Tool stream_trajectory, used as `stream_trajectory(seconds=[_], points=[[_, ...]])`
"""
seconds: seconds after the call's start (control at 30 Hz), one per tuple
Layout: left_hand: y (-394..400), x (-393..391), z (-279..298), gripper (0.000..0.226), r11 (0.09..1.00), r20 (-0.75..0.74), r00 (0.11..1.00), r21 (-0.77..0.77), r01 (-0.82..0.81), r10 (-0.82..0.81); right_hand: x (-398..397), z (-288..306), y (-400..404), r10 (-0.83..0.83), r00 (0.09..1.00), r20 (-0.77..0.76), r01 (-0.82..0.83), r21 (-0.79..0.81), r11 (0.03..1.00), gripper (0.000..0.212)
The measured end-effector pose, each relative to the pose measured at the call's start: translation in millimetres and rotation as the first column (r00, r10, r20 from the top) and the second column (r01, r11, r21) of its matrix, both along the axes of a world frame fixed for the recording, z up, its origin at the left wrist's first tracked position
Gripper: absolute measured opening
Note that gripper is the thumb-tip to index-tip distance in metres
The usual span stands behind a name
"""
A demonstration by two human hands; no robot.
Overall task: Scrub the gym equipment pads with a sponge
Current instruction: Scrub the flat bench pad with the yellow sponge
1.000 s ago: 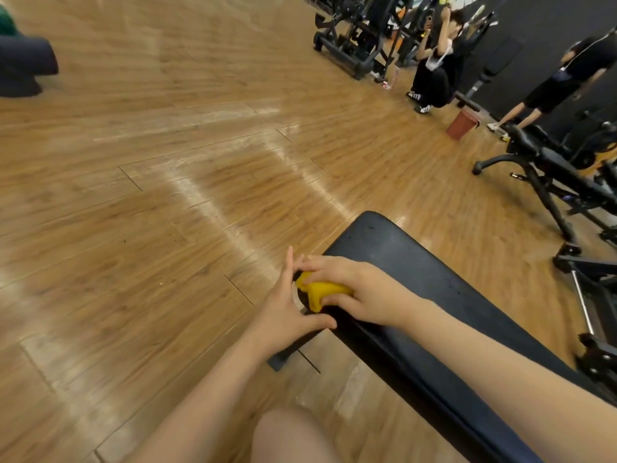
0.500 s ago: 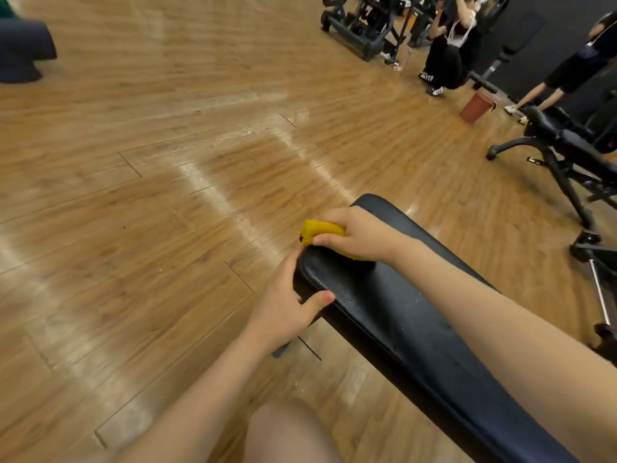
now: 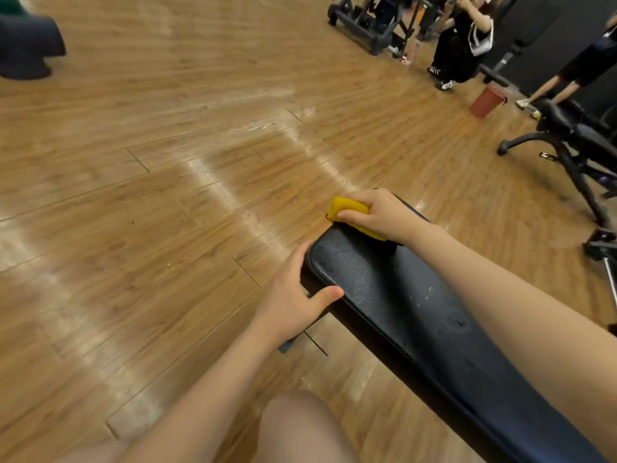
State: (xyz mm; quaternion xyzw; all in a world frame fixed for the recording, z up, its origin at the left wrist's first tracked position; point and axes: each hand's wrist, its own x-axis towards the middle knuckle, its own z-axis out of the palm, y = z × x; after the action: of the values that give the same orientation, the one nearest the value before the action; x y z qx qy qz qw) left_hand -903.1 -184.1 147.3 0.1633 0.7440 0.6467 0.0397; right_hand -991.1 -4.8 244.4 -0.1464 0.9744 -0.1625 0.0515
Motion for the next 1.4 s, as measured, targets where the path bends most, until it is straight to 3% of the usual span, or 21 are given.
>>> stream_trajectory(seconds=[0.27, 0.43, 0.57, 0.7, 0.8, 0.9, 0.97, 1.03, 1.17, 1.27, 1.4], points=[[1.3, -1.2, -2.7, 0.064, 1.000, 0.007, 1.000, 0.030, 0.003, -0.003, -20.7, 1.0, 7.8, -0.186, 0.982, -0.041, 0.188, 0.065, 0.980, 0.019], [0.7, -2.0, -1.2, 0.060, 0.999, 0.002, 1.000, 0.028, 0.015, -0.015, 17.8, -8.0, -12.3, -0.043, 0.995, -0.094, 0.039, -0.044, 0.998, 0.019], [-0.1, -2.9, -1.2, 0.061, 1.000, 0.017, 1.000, 0.021, 0.019, -0.019, 3.5, -6.5, -0.6, -0.057, 0.994, -0.095, 0.051, -0.073, 0.996, 0.018], [-2.6, -6.2, -0.7, 0.061, 0.999, 0.044, 0.999, -0.020, 0.031, -0.030, -23.9, -4.7, 29.1, -0.206, 0.972, -0.116, 0.208, 0.002, 0.978, 0.023], [-5.8, -8.2, 4.4, 0.060, 0.997, 0.097, 0.993, -0.036, 0.073, -0.069, -31.8, -8.9, 38.1, -0.351, 0.926, -0.140, 0.347, -0.046, 0.937, 0.027], [-6.4, -5.3, 14.3, 0.055, 0.995, 0.169, 0.982, -0.038, 0.093, -0.085, -24.7, -9.7, 32.6, -0.397, 0.908, -0.136, 0.381, -0.130, 0.915, 0.028], [-4.2, -4.5, 25.9, 0.044, 0.993, 0.200, 0.979, -0.099, 0.062, -0.041, -18.2, -9.9, 29.3, -0.336, 0.935, -0.112, 0.323, -0.119, 0.939, 0.031], [4.0, -7.1, 40.0, 0.038, 0.965, 0.208, 0.976, -0.263, 0.000, 0.057, -11.7, -8.5, 27.3, -0.249, 0.965, -0.078, 0.242, -0.088, 0.966, 0.029], [34.8, -14.4, 64.9, 0.055, 0.761, 0.040, 0.987, -0.642, -0.096, 0.159, -12.2, 3.9, 29.1, -0.102, 0.993, 0.067, 0.109, -0.125, 0.986, 0.033], [52.0, -15.2, 64.8, 0.071, 0.664, -0.083, 0.979, -0.723, -0.187, 0.186, -21.9, 8.9, 29.9, -0.017, 0.991, 0.130, 0.033, -0.121, 0.992, 0.039], [52.5, -17.4, 60.9, 0.074, 0.646, -0.073, 0.976, -0.740, -0.190, 0.203, -35.6, 9.8, 32.4, 0.042, 0.974, 0.225, -0.029, -0.058, 0.998, 0.008]])
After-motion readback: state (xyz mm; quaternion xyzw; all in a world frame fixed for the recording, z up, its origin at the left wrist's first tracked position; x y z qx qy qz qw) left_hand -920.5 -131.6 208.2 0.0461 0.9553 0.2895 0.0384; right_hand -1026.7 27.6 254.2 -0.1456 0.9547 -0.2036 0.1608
